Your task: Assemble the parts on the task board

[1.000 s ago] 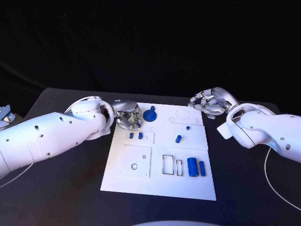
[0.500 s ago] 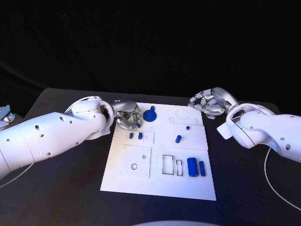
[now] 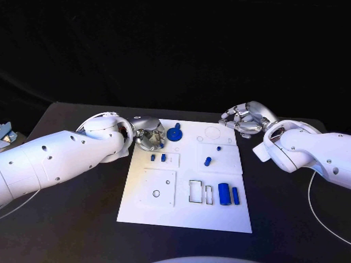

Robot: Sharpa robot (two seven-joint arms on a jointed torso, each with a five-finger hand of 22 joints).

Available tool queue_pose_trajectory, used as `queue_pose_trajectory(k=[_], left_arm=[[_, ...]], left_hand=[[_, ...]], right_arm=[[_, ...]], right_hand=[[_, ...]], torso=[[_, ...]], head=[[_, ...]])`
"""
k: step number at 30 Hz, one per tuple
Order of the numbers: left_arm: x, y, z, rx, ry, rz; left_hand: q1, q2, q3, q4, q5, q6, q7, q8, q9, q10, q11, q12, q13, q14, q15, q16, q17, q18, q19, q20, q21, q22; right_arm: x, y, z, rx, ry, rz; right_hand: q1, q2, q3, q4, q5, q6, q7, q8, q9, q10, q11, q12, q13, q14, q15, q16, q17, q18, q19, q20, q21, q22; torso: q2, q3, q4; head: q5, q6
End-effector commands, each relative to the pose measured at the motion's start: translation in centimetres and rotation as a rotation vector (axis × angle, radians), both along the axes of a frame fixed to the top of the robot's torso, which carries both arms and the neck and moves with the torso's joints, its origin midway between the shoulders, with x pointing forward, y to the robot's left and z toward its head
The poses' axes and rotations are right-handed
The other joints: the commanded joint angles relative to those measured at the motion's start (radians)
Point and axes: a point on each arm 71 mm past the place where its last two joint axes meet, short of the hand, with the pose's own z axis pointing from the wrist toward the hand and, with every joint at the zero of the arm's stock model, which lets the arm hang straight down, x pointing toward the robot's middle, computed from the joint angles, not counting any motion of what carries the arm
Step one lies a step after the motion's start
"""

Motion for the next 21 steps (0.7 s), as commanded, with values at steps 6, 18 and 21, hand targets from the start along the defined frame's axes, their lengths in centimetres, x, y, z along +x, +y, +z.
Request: queue_pose_trajectory(k=[6,18,21], left_arm=[[-0.10,-0.18,-0.16,0.005,0.020,-0.006],[-0.14,-0.10,-0.07,-0.001,0.011,-0.007],[-0.14,-0.07,-0.04,-0.003,0.007,-0.008]], left_hand=[[-0.008,0.008,0.007,-0.002,-0.004,-0.005,0.001,-0.008,-0.002,0.001,0.007,-0.007,-0.002,-0.003,0.007,-0.006,-0.006,-0.004,-0.010,-0.001,-0.007,-0.005],[-0.011,-0.014,0.002,-0.012,-0.005,-0.025,0.008,-0.034,-0.012,0.004,0.012,-0.027,-0.001,-0.011,0.010,-0.010,-0.024,-0.002,-0.020,0.001,-0.012,-0.015],[-0.019,-0.026,-0.004,-0.012,-0.005,-0.029,0.011,-0.043,-0.015,0.000,0.016,-0.037,-0.002,-0.015,0.014,-0.011,-0.032,-0.001,-0.025,0.003,-0.016,-0.021]], right_arm=[[-0.07,0.12,-0.04,-0.007,0.001,0.014],[-0.05,0.07,-0.03,-0.008,0.000,0.013],[-0.04,0.05,-0.03,-0.008,0.000,0.012]], right_hand=[[0.008,0.003,0.002,0.005,0.003,-0.002,-0.002,0.005,-0.002,0.006,-0.003,-0.004,-0.001,0.028,-0.006,-0.006,-0.001,0.019,-0.002,-0.001,-0.006,-0.001],[0.008,0.003,0.002,0.005,0.003,-0.002,-0.002,0.005,-0.002,0.006,-0.003,-0.004,-0.001,0.028,-0.006,-0.006,-0.001,0.019,-0.002,-0.001,-0.006,-0.001],[0.007,0.002,0.001,0.007,0.003,-0.003,-0.002,0.007,-0.002,0.007,-0.004,-0.006,-0.005,0.028,-0.006,-0.008,-0.002,0.019,-0.001,-0.002,-0.010,-0.003]], torso=[[0.000,-0.0001,-0.0001],[-0.001,-0.0002,-0.0003],[-0.001,-0.0001,0.0002]], head=[[-0.001,-0.001],[-0.002,-0.001],[-0.003,-0.001]])
